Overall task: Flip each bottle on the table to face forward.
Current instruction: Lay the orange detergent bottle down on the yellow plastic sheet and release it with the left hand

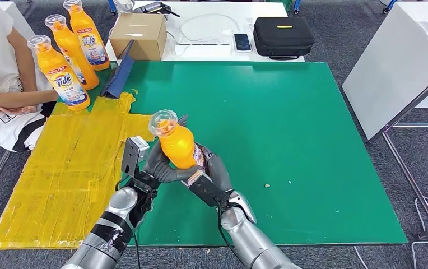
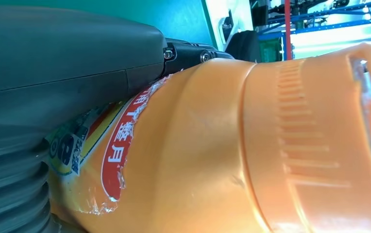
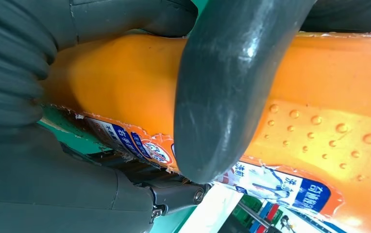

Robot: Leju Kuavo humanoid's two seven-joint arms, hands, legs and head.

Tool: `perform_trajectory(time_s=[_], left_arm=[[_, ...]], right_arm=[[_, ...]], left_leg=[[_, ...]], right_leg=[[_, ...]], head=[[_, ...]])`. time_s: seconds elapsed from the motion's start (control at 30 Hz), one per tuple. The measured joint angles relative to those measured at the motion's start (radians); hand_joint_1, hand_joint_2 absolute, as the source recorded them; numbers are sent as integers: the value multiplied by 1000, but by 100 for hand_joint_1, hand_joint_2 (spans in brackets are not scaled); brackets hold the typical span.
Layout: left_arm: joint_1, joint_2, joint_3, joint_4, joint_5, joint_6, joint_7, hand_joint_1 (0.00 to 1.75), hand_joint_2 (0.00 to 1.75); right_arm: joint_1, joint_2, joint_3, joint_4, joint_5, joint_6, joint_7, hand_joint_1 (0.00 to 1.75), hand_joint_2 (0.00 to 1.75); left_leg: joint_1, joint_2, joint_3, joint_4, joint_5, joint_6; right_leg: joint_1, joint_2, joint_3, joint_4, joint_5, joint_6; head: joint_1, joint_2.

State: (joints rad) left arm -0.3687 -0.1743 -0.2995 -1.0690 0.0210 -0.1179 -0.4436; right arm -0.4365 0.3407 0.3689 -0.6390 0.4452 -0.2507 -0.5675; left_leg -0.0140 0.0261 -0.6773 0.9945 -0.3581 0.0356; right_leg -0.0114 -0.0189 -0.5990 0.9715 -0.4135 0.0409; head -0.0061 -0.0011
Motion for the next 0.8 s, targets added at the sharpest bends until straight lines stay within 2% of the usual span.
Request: perform_trajectory(time_s=[0.23,0.27,0.37,0.4,0.8], left_arm=[[1,0,3,-4,0,0,0,0,175],[1,0,4,-5,0,0,0,7,175],[2,0,5,-6,1,0,0,138,175],[2,0,5,-7,1,0,0,175,175],[7,0,8,-12,2,0,-6,175,175]], right_arm=[[0,0,0,0,0,0,2,175,175],[0,0,0,0,0,0,2,175,175],[1,0,0,0,0,0,2,175,175],[1,0,0,0,0,0,2,175,175],[7,0,0,0,0,1,2,175,175]], left_leg=[[0,0,0,0,0,0],[0,0,0,0,0,0],[0,0,0,0,0,0],[0,0,0,0,0,0],[0,0,0,0,0,0]], right_leg=[[0,0,0,0,0,0],[0,0,0,0,0,0],[0,0,0,0,0,0],[0,0,0,0,0,0],[0,0,0,0,0,0]], head=[[0,0],[0,0],[0,0],[0,0],[0,0]])
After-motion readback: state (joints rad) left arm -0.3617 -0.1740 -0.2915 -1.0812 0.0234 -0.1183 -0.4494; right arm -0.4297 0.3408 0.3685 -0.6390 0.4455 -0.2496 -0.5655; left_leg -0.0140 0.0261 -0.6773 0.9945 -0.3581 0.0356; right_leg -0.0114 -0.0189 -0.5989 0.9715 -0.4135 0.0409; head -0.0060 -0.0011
